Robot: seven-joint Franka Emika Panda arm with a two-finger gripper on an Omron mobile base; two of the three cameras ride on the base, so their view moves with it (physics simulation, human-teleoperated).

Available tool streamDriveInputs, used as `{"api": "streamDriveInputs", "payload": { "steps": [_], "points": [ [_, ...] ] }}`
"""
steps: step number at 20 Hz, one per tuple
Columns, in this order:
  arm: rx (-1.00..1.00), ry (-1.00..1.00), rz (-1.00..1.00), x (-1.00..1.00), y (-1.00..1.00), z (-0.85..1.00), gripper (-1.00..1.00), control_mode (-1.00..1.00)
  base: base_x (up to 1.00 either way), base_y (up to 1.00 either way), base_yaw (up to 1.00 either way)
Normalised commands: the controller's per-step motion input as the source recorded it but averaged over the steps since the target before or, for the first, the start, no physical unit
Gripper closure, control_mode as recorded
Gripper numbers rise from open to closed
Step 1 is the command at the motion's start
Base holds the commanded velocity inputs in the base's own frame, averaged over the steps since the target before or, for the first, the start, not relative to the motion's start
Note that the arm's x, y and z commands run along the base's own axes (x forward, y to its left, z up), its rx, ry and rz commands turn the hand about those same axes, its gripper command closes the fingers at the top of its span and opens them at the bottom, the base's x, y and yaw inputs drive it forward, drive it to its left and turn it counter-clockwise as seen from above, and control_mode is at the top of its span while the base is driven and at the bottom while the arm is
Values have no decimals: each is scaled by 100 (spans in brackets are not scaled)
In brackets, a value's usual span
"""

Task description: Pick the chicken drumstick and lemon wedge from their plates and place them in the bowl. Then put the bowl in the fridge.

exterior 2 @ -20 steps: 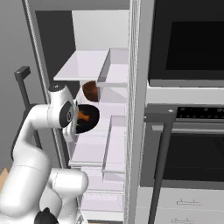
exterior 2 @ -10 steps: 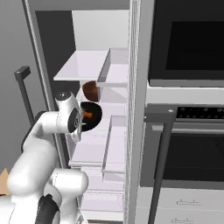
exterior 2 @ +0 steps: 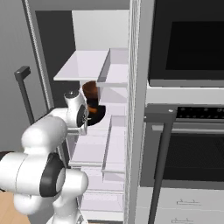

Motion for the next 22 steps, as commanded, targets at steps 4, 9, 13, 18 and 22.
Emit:
{"api": "streamDriveInputs", "payload": {
  "steps": [4, 9, 13, 18, 22],
  "points": [
    [0, 0, 0, 37, 0, -42, 100, -100, 0, 0, 0],
    [0, 0, 0, 35, 0, -31, 100, -100, 0, 0, 0],
    [0, 0, 0, 29, 0, -30, 100, -100, 0, 0, 0],
    [1, 0, 0, 56, 0, -12, 100, -100, 0, 0, 0],
    [0, 0, 0, 50, 0, -1, 100, -100, 0, 0, 0]
  ]
}}
